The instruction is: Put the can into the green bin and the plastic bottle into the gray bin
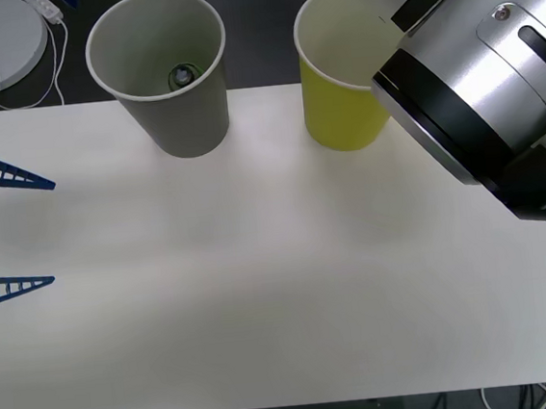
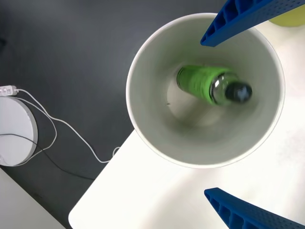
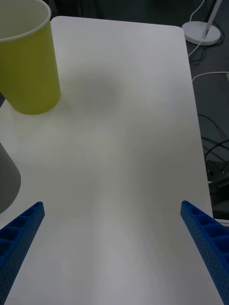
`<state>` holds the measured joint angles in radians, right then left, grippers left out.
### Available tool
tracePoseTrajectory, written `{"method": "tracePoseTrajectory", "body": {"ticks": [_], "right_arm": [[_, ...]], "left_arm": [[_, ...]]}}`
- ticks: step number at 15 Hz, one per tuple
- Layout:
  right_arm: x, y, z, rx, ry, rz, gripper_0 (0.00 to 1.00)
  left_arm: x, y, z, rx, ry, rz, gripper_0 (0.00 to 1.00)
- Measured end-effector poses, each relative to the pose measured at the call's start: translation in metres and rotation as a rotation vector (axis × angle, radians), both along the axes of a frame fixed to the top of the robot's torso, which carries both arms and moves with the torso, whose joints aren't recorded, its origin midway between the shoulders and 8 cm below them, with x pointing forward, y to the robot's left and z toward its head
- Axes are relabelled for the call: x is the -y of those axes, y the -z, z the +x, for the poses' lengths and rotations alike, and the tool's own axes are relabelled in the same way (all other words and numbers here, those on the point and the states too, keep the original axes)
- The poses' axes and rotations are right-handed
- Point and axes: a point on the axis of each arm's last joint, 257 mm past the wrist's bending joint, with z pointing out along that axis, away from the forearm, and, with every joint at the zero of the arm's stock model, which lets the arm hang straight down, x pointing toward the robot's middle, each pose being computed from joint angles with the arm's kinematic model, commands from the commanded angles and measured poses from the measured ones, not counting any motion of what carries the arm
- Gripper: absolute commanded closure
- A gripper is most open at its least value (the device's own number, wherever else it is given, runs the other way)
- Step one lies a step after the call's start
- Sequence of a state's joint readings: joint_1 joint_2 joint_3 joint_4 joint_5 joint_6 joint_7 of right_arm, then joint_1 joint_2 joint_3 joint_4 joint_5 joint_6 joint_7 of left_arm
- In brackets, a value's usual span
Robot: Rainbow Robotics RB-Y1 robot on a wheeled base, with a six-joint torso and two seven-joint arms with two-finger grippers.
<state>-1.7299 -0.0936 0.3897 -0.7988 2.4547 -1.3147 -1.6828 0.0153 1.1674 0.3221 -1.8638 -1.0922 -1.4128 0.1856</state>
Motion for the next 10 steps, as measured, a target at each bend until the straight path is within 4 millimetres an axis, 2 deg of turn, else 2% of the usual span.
{"method": "tracePoseTrajectory", "body": {"ticks": [10], "right_arm": [[-0.0019,-0.0027,-0.0051,-0.002,-0.049,-0.001,0.0]], "left_arm": [[0.0,0.0,0.0,0.0,0.0,0.0,0.0]]}}
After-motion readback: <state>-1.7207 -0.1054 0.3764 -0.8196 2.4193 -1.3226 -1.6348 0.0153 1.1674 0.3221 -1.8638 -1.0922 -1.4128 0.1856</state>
